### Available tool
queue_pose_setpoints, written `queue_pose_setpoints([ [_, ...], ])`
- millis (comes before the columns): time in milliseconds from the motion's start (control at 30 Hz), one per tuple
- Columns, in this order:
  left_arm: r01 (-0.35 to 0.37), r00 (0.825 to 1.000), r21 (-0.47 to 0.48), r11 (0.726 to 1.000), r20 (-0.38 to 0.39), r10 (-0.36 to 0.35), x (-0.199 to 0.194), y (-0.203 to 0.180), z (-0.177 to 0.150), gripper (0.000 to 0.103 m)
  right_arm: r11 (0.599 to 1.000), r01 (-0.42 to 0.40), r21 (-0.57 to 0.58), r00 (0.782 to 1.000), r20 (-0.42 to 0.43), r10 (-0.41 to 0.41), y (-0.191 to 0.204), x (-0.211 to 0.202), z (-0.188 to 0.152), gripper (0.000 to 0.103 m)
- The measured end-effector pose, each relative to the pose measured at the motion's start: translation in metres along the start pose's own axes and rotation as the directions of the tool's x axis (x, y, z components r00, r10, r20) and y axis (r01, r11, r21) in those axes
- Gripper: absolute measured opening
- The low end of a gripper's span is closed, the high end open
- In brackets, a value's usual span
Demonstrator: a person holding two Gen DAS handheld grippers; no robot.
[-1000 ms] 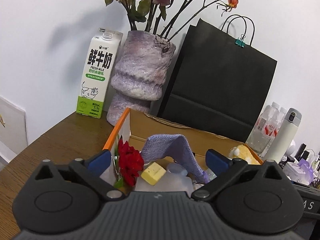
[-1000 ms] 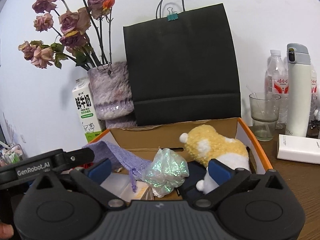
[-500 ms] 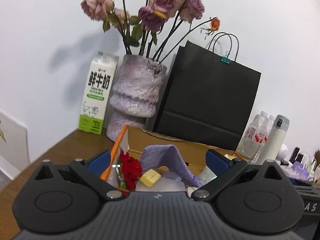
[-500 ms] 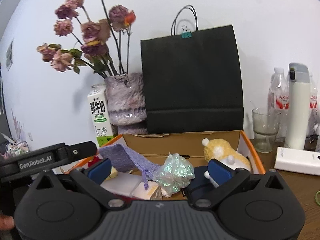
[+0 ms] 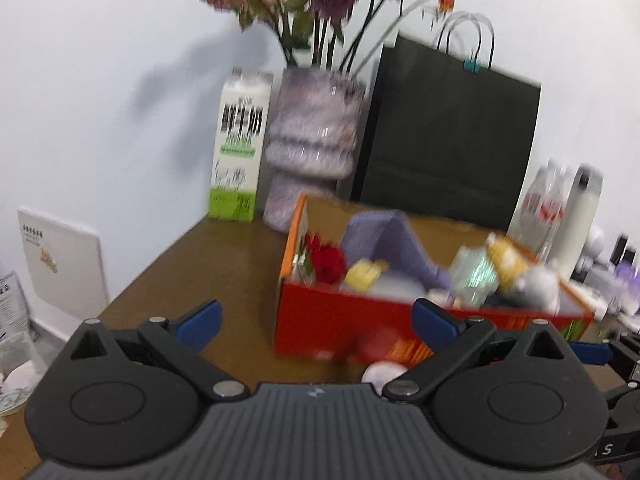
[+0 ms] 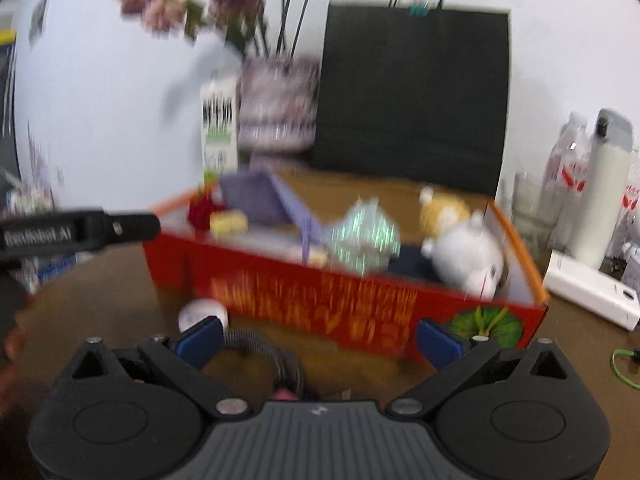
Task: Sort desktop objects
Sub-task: 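Grasp the white round tin with the left gripper while the right grasps the black cable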
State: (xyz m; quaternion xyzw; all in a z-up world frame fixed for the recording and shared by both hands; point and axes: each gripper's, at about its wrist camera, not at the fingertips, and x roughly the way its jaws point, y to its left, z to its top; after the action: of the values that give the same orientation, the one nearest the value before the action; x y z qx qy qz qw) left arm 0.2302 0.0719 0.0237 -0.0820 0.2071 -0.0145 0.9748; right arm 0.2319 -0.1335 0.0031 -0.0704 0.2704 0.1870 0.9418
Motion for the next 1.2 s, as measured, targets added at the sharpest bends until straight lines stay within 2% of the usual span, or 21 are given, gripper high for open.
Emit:
queue_pose_setpoints([
  [167,-0.027,0.996,0.033,0.999,-0.083,0.029,0.006,0.004,-0.010,0.103,1.000,-0.005,0.001,0.998,-0.056,0.005,0.001,0.011,-0.008,0.103],
  [267,-0.047,0.991,0.039,0.998,-0.127,0.052,0.015,0.004,-0.015,0.103,1.000,-0.009,0.017,0.992,-0.126,0.011,0.000,0.023,-0.007,0.100],
  [333,-0.045,0.985,0.042,0.998,-0.162,0.051,0.021,0.003,-0.017,0.103,0.999,-0.024,0.046,0.991,-0.134,0.030,-0.005,0.026,-0.007,0.099],
  [400,-0.037,0.983,0.036,0.999,-0.176,0.042,0.023,0.003,-0.018,0.103,0.999,-0.037,0.035,0.991,-0.126,0.041,-0.005,0.025,-0.008,0.093],
  [433,-0.033,0.984,0.029,0.999,-0.174,0.038,0.023,0.004,-0.018,0.103,0.999,-0.044,0.028,0.992,-0.116,0.047,-0.003,0.023,-0.008,0.077],
  [467,-0.032,0.985,0.022,0.999,-0.171,0.035,0.023,0.004,-0.018,0.103,0.998,-0.053,0.021,0.994,-0.098,0.055,-0.002,0.020,-0.009,0.049],
  [500,-0.036,0.985,0.018,0.999,-0.170,0.039,0.023,0.003,-0.017,0.103,0.999,-0.046,0.017,0.995,-0.089,0.048,-0.002,0.018,-0.009,0.041],
  [733,-0.038,0.985,0.023,0.999,-0.168,0.041,0.024,-0.006,-0.017,0.103,0.998,-0.043,0.053,0.995,-0.091,0.048,-0.013,0.019,-0.008,0.041],
  [867,-0.036,0.971,0.018,0.999,-0.235,0.039,0.035,-0.015,-0.020,0.103,0.998,0.004,0.064,0.996,-0.094,0.002,-0.025,0.019,-0.008,0.041],
  [1000,-0.026,0.969,0.059,0.998,-0.243,0.040,0.042,-0.032,-0.022,0.103,0.996,0.043,0.077,0.995,-0.096,-0.035,-0.042,0.014,-0.011,0.041],
  [1200,-0.059,0.964,0.079,0.995,-0.255,0.078,0.059,-0.054,-0.022,0.103,0.992,0.076,0.096,0.993,-0.094,-0.067,-0.054,0.014,-0.014,0.041],
])
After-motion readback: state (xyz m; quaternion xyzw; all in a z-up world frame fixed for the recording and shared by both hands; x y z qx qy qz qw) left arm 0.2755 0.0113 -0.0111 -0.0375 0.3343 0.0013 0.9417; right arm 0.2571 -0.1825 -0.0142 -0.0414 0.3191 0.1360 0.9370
